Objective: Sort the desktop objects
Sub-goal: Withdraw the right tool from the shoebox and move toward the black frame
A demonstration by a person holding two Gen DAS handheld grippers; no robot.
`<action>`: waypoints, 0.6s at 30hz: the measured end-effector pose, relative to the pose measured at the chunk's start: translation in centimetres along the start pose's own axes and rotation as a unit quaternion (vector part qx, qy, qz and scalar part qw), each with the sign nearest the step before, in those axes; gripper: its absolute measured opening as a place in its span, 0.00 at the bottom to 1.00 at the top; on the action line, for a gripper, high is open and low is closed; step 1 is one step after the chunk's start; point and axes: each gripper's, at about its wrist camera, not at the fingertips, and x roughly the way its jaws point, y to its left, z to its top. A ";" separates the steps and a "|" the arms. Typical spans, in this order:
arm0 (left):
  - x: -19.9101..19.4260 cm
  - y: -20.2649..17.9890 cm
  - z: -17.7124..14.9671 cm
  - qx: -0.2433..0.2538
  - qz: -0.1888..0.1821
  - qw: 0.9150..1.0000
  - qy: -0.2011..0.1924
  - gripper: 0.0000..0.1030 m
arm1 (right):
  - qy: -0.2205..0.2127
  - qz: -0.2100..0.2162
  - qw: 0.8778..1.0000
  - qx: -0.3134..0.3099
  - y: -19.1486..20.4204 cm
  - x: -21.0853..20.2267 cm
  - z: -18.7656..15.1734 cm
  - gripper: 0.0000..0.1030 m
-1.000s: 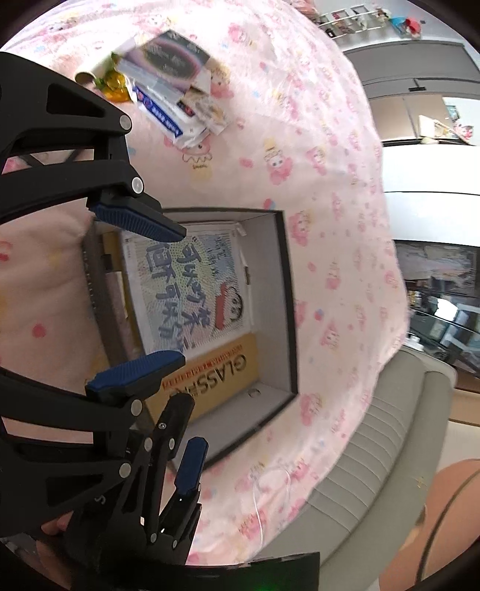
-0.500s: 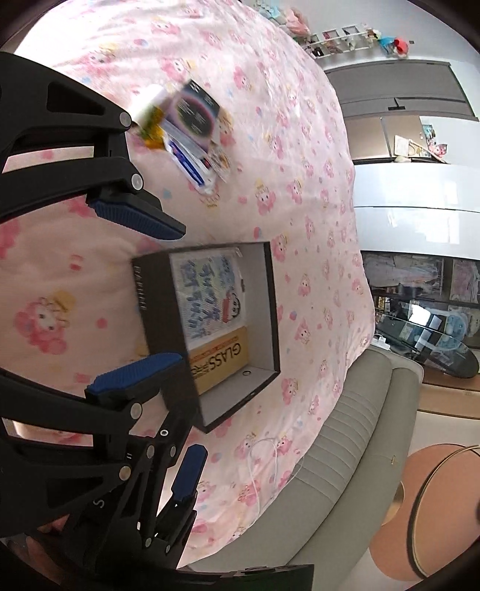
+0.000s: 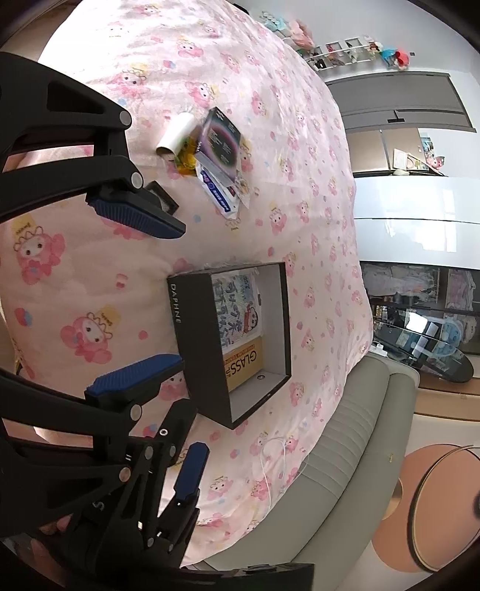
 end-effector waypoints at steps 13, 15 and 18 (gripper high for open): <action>-2.4 3.7 -2.3 -0.028 0.026 0.999 -0.007 0.65 | -0.003 0.017 0.999 -0.039 4.6 -0.2 -0.7 0.50; -2.6 4.5 -2.7 -0.034 0.031 0.999 -0.006 0.65 | 0.001 0.020 0.999 -0.044 5.4 0.1 -0.9 0.50; -3.0 5.7 -3.3 -0.044 0.040 0.998 -0.004 0.65 | 0.006 0.028 0.998 -0.056 6.8 0.6 -1.0 0.50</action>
